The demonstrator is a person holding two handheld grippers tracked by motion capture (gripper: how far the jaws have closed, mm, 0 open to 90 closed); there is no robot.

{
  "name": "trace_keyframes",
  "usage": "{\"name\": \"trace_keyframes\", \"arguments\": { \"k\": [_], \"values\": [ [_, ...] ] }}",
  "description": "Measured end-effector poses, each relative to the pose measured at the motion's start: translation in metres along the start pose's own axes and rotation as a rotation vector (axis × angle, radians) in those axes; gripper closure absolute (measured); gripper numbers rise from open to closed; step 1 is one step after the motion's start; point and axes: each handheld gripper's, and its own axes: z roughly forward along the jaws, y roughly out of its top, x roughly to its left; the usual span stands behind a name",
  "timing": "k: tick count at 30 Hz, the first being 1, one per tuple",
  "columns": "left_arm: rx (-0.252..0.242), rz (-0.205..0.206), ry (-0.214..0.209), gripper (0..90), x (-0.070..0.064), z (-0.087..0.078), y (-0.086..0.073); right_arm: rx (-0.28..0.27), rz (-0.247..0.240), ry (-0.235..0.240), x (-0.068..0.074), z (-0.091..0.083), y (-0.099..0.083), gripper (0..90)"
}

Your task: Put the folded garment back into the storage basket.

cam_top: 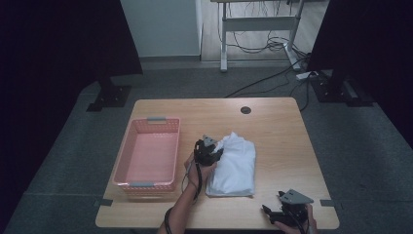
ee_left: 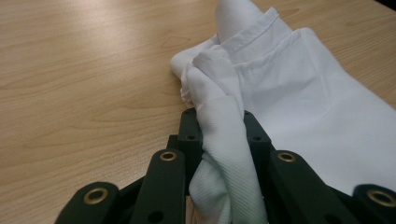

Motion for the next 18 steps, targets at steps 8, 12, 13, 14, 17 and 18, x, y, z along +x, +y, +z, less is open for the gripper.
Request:
{"name": "trace_keyframes", "arguments": {
  "k": [8,12,13,14,17,18],
  "values": [
    [-0.024,0.009,-0.002,74.1,-0.006,-0.012,0.004,0.0,0.0,0.0,0.0,0.0,0.0,16.8],
    [-0.027,0.008,-0.003,74.0,-0.007,-0.015,0.004,-0.001,0.0,0.0,0.0,0.0,0.0,16.8],
    [-0.028,0.008,-0.002,74.0,-0.007,-0.016,0.004,-0.001,0.0,0.0,0.0,0.0,0.0,16.8],
    [-0.029,0.006,-0.003,74.0,-0.008,-0.016,0.004,-0.001,0.0,0.0,0.0,0.0,0.0,16.8],
    [-0.028,0.01,-0.003,74.0,-0.008,-0.018,0.004,-0.001,0.0,0.0,0.0,0.0,0.0,16.8],
    [-0.028,0.012,-0.003,74.0,-0.009,-0.019,0.004,-0.001,0.0,0.0,0.0,0.0,0.0,16.8]
  ]
}}
